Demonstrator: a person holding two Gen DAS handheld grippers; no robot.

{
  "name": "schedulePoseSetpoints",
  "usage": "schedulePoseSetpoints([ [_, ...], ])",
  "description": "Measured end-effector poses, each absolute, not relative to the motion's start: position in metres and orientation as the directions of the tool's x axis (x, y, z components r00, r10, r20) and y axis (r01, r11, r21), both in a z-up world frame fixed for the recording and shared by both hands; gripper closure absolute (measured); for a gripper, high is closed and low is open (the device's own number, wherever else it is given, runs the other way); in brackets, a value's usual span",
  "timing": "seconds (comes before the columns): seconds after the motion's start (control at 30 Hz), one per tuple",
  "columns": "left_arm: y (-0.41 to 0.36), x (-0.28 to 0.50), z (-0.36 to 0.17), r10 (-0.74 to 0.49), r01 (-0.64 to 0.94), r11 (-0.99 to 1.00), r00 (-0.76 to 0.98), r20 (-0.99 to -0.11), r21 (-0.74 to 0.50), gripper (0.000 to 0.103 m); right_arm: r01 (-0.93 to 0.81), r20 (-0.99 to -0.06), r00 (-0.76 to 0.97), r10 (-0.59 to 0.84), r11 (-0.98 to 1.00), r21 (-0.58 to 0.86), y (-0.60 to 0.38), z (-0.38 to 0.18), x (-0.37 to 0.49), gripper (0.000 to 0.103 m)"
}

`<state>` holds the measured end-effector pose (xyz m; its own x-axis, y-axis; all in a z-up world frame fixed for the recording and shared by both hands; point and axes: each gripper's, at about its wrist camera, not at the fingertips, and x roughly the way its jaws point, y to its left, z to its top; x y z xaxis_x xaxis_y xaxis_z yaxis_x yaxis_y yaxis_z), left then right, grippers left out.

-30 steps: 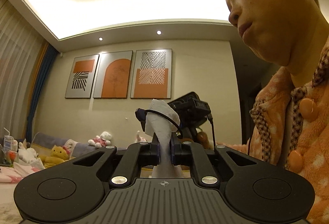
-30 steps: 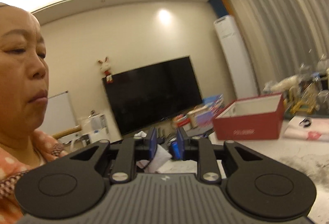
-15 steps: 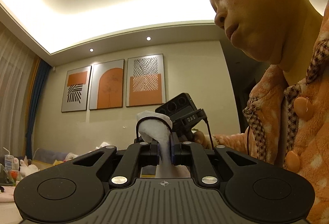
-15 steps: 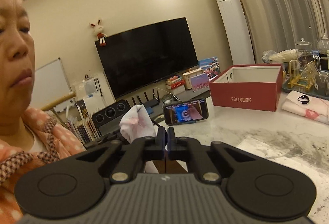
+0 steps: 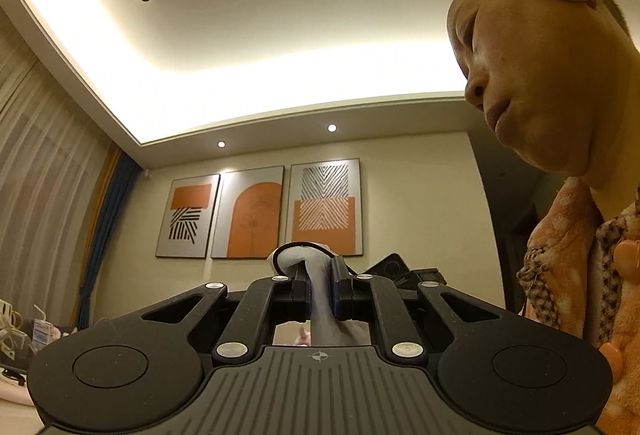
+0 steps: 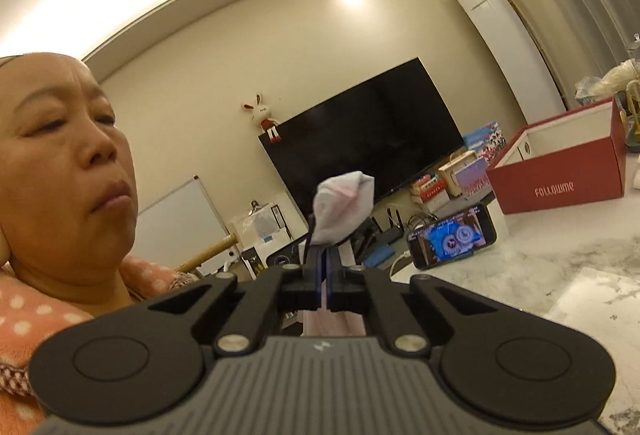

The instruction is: Fold shopping bag

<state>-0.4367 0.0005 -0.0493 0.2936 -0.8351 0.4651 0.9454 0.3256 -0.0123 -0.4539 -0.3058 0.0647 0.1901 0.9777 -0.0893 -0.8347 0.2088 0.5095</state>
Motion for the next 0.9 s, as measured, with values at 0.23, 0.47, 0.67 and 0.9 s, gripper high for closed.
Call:
schedulePoseSetpoints([
  [0.23,-0.010,-0.440,-0.042,-0.819,0.891,0.454,0.418,0.393,-0.002,0.093,-0.840,-0.115,0.237,0.965,0.263,0.475,-0.319,0.064,-0.453,0.101],
  [0.47,-0.001,-0.437,-0.040,-0.823,0.924,0.377,0.363,0.437,-0.060,0.093,-0.856,-0.187,0.284,0.941,0.336,0.392,-0.312,0.069,-0.461,0.098],
  [0.67,-0.005,-0.428,-0.053,-0.848,0.944,0.304,0.330,0.414,-0.129,0.093,-0.810,0.016,0.359,0.933,0.303,0.501,-0.347,0.059,-0.453,0.017],
  [0.9,-0.011,-0.429,-0.067,-0.879,0.923,0.368,0.385,0.280,-0.114,0.092,-0.707,0.002,0.336,0.942,0.250,0.662,-0.335,0.021,-0.417,0.089],
])
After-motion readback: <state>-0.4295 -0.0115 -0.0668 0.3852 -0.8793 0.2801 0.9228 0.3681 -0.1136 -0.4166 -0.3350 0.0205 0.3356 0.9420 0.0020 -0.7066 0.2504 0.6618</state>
